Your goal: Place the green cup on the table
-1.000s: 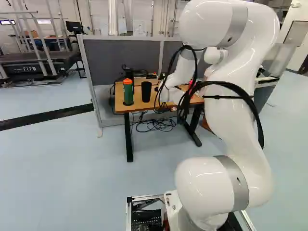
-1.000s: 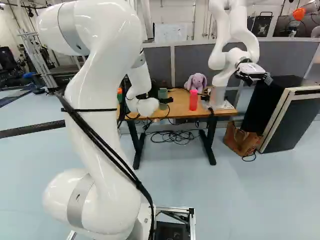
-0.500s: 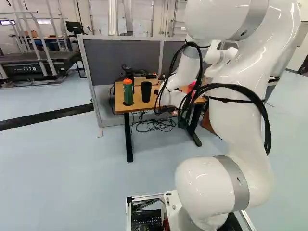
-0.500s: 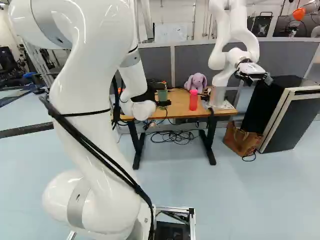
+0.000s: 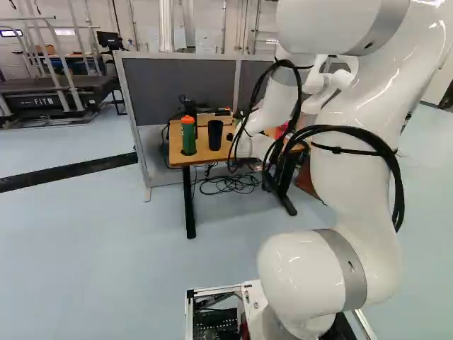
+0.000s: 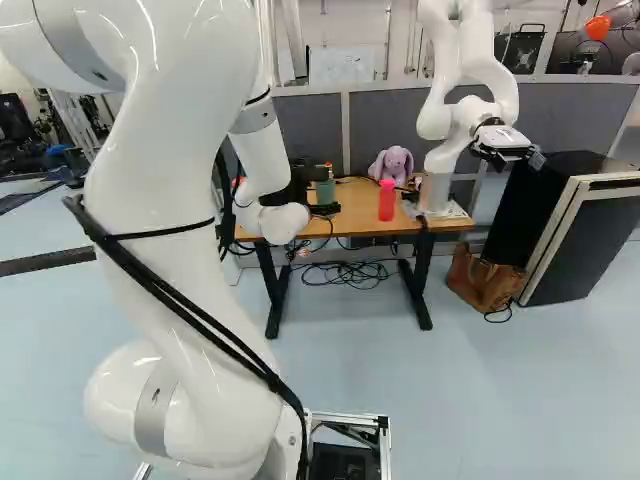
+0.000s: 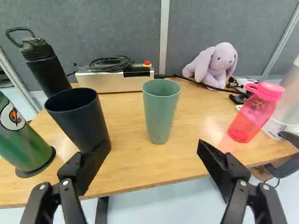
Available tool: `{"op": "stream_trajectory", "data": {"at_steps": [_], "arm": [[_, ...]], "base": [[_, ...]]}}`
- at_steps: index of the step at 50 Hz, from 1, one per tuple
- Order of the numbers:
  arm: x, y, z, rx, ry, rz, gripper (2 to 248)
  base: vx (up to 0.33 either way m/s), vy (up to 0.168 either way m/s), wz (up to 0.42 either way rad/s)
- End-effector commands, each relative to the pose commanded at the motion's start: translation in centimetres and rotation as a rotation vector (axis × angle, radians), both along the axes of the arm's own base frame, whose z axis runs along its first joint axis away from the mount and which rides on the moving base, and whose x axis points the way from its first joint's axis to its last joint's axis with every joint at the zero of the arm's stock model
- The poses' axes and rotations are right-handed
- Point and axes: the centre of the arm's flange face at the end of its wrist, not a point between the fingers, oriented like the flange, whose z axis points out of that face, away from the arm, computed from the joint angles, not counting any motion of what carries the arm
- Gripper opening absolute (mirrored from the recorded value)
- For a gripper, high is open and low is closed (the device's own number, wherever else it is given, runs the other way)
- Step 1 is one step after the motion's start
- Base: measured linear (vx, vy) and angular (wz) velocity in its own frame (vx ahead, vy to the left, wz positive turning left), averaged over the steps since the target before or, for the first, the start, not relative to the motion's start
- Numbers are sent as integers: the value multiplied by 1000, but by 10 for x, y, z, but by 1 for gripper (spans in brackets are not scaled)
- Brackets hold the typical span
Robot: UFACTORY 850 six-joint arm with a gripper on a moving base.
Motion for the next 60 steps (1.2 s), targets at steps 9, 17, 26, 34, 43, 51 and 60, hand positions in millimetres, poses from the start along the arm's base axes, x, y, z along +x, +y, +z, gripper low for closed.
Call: {"op": "stream_trajectory", "data": {"at_steps": [9,17,26,34,43,51,60], "arm": [[-8,1,3,0,0,1,247],[-18,2,7,0,1,3,247],[-32,3,12,0,2,5,247],[-48,5,17,0,3,8,247],[-68,7,21,0,4,11,247],[-90,9,25,0,5,15,247],[-115,11,27,0,7,19,247]], "base": [[0,0,0],[0,0,0],[0,0,0],[0,0,0],[0,0,0],[0,0,0],[0,0,0]]}}
